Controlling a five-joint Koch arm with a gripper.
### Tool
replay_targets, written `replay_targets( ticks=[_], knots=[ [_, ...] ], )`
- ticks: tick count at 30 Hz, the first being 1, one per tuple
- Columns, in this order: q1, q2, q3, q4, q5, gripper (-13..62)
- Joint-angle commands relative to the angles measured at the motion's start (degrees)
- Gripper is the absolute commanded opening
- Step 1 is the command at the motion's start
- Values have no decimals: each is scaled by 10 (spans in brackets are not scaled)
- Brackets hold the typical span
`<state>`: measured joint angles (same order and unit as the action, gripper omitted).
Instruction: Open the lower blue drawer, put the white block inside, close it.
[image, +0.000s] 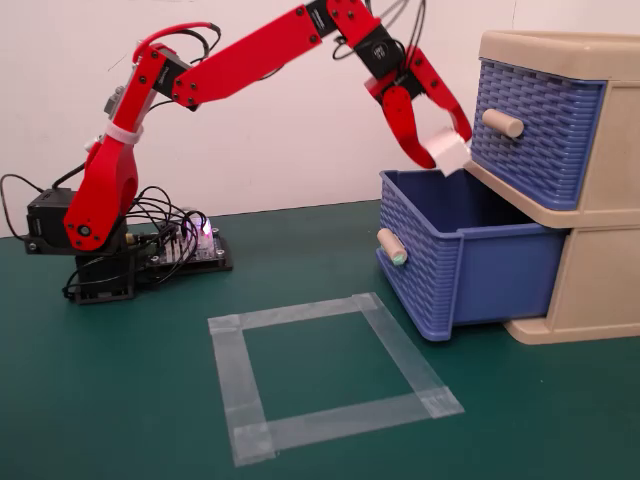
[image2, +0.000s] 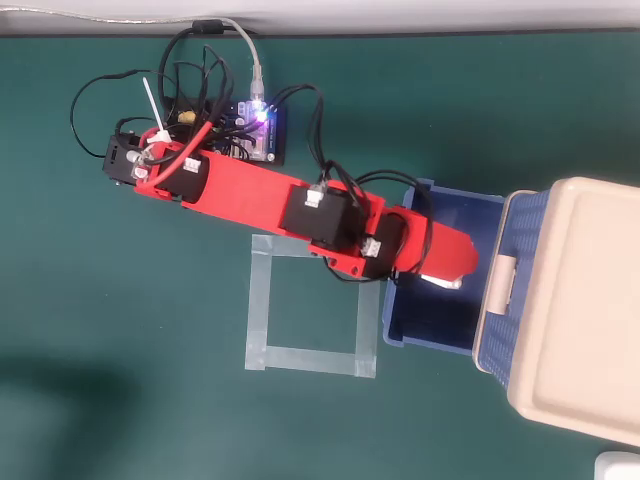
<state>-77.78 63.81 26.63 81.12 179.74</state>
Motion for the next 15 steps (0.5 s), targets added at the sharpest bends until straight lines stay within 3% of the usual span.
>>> replay_targets(
  ticks=[1,3,4,10,15],
  knots=[
    [-6,18,-18,-9,31,97],
    [-6,18,-18,-11,31,272],
    [-5,20,-18,-10,31,318],
    [-3,79,-14,50,25,338],
    [8,176,-5,285,-32,337]
  ],
)
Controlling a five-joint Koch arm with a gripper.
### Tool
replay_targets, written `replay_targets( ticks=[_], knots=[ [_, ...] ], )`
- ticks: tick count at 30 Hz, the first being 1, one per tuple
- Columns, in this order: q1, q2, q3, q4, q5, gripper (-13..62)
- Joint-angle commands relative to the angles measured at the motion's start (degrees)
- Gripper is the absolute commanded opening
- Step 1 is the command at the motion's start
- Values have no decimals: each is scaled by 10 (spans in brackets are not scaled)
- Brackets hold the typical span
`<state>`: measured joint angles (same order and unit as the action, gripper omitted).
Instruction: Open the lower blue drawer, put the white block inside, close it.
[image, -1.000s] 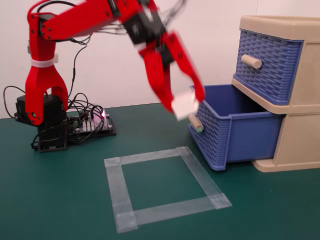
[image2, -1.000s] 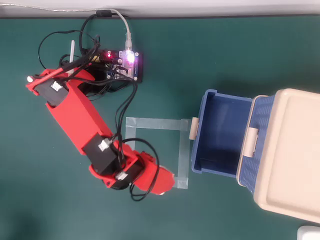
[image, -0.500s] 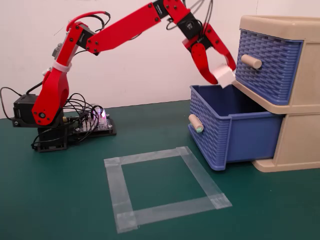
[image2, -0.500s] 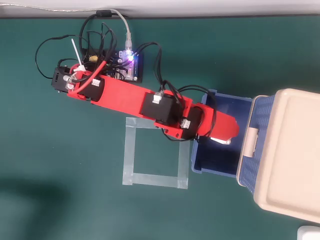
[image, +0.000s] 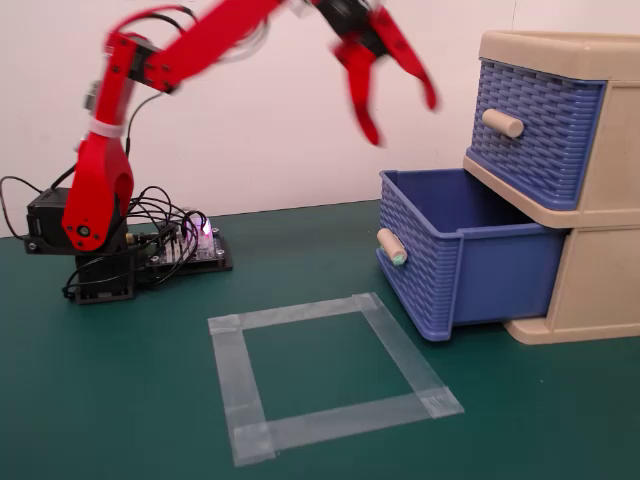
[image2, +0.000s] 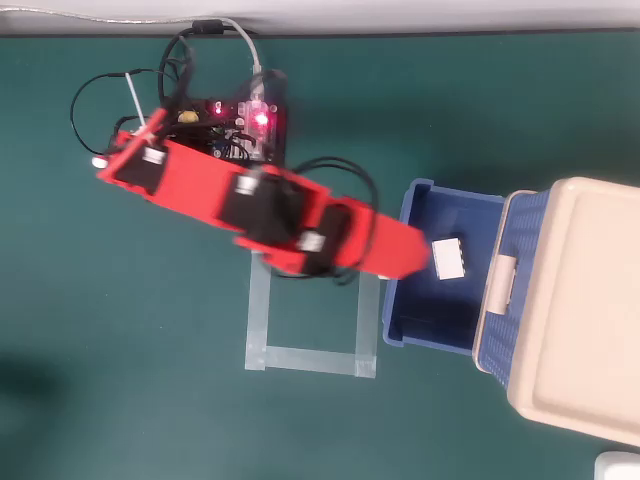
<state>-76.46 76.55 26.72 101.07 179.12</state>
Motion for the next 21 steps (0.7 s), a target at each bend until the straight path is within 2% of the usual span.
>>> replay_targets(
  ticks=[1,8,13,21],
  knots=[
    [-1,51,5,117,-52,337],
    [59,-37,161,128,-157,337],
    [60,-89,152,117,-157,337],
    [17,-191,65,-48,-156,337]
  ],
)
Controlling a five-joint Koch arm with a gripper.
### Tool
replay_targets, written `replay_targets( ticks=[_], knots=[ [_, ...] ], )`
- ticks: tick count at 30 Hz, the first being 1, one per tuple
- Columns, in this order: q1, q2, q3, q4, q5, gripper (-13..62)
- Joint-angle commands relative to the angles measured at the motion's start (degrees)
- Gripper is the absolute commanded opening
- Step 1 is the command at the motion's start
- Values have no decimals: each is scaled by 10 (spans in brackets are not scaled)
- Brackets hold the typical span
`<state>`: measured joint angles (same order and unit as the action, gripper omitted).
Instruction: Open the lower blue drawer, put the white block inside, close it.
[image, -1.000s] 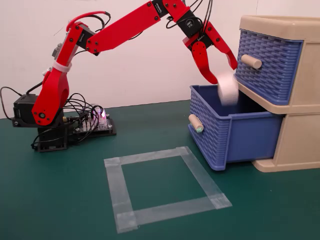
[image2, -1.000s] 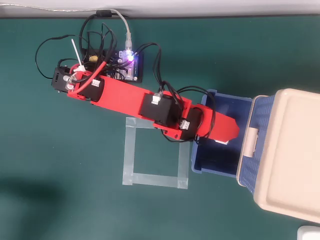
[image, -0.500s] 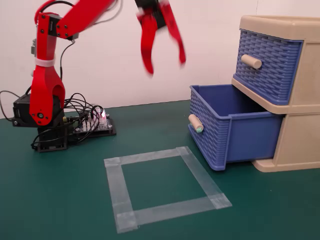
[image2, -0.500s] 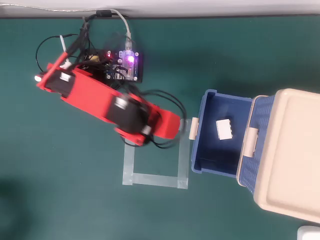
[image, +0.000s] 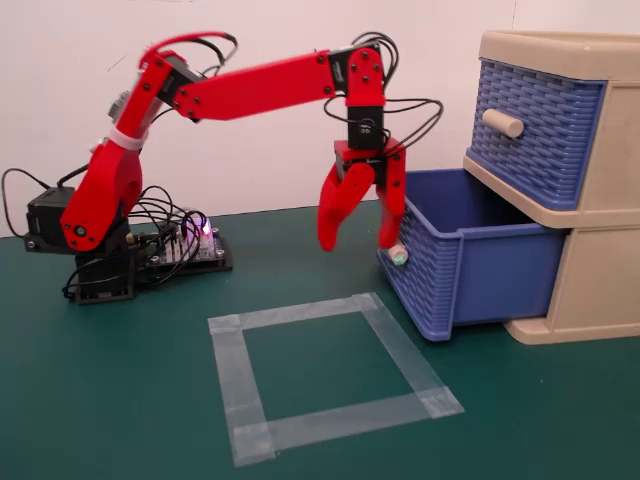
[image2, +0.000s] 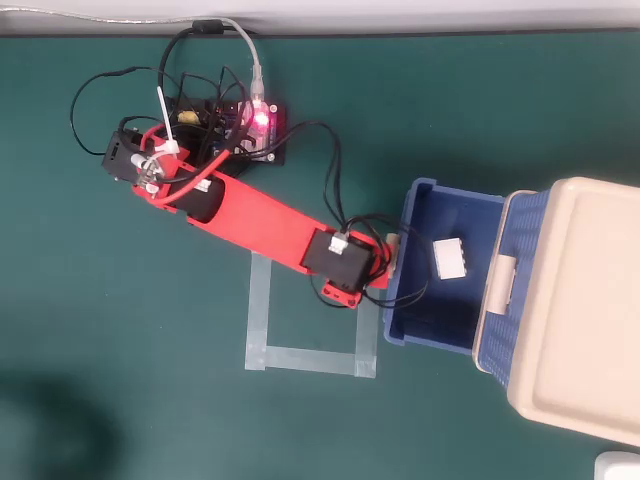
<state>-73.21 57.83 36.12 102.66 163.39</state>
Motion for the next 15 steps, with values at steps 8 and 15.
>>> replay_targets(
  ticks=[8,15],
  knots=[
    [-52,-173,-259,-303,4,337],
    [-48,-146,-342,-227,3,338]
  ],
)
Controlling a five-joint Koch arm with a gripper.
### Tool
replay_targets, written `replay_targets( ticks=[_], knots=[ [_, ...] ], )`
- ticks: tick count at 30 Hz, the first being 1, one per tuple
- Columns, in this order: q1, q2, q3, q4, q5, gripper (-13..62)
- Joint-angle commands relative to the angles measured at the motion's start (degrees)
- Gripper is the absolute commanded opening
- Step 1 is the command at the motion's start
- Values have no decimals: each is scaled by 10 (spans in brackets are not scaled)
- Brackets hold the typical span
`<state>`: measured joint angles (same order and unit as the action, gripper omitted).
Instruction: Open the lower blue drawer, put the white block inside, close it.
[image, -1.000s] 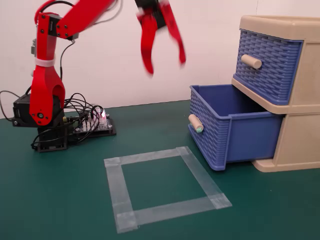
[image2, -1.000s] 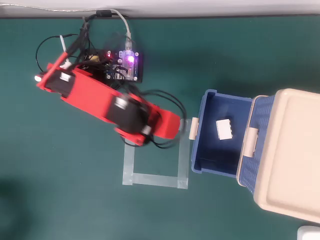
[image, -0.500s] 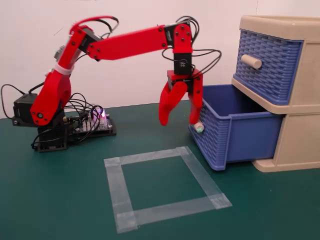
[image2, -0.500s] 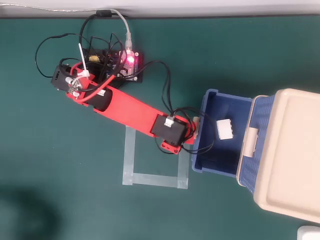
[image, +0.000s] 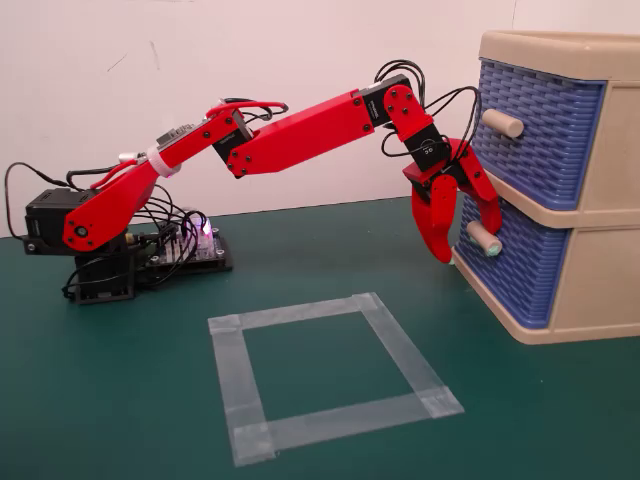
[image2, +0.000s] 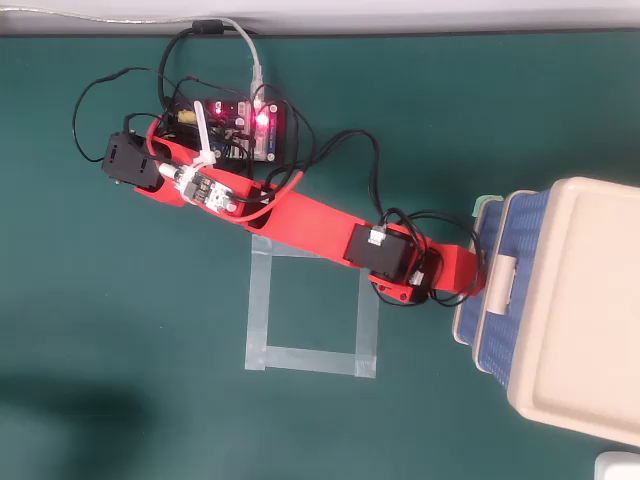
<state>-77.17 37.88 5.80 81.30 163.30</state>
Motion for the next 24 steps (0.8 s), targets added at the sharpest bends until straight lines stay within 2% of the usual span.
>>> replay_targets(
  ticks=[1,6,8,10,12,16,19,21,24],
  knots=[
    [-7,80,-39,47,4,337],
    [78,208,-33,353,-4,337],
    [130,267,11,376,-18,336],
    [192,337,120,368,-61,336],
    [288,435,282,366,-170,336],
    [508,597,582,345,-480,337],
    [636,685,779,298,-657,336],
    [699,739,928,245,-726,337],
    [721,802,1113,174,-745,337]
  ],
)
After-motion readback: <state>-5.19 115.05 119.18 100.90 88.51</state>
